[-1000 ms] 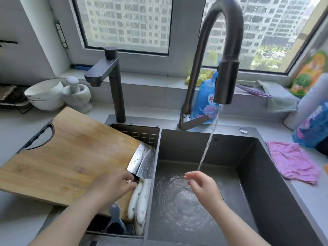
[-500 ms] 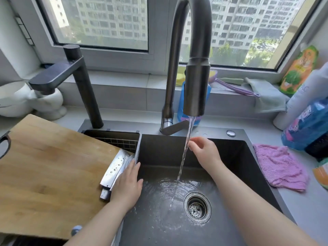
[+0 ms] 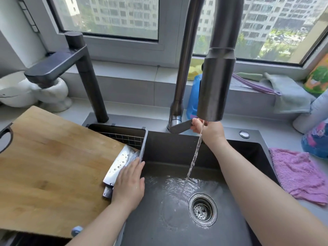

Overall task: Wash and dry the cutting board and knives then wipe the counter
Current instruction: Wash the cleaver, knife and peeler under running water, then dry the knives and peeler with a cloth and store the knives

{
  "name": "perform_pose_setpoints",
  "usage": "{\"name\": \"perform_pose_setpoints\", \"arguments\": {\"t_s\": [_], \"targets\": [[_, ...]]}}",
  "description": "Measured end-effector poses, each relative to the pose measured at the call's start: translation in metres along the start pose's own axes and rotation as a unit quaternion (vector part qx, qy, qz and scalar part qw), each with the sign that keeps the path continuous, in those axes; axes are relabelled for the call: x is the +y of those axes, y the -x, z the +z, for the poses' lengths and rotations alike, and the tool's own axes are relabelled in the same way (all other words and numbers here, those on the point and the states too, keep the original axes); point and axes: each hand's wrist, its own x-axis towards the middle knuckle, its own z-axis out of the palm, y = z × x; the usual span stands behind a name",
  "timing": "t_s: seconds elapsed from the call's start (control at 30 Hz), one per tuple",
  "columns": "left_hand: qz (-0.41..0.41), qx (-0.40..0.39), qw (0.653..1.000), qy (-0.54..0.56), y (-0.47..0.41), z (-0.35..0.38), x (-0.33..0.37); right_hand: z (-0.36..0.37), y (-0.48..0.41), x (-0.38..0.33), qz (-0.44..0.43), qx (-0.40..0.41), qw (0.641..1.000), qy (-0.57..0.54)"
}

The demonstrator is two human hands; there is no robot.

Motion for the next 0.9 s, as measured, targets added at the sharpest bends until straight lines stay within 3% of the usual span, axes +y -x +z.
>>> {"name": "perform_pose_setpoints", "arguments": {"t_s": [0.4, 0.57, 0.7, 0.9], "targets": [[-0.029, 0.015, 0.999, -0.002, 0.002, -0.005, 0.003, 0.009, -0.003, 0.003, 0.006, 0.028, 0.999, 0.042], [-0.079, -0.001, 0.993, 0.089, 0.003, -0.005, 0.005, 0.007, -0.001, 0.001, 0.011, 0.029, 0.998, 0.048], [-0.089, 0.002, 0.992, 0.091, 0.002, -0.006, 0.006, -0.001, -0.002, -0.005, 0.031, -0.006, 0.998, 0.059], [-0.081, -0.011, 0.995, 0.057, 0.001, -0.012, 0.010, -0.025, 0.006, -0.003, -0.025, -0.059, 0.991, 0.121]]}}
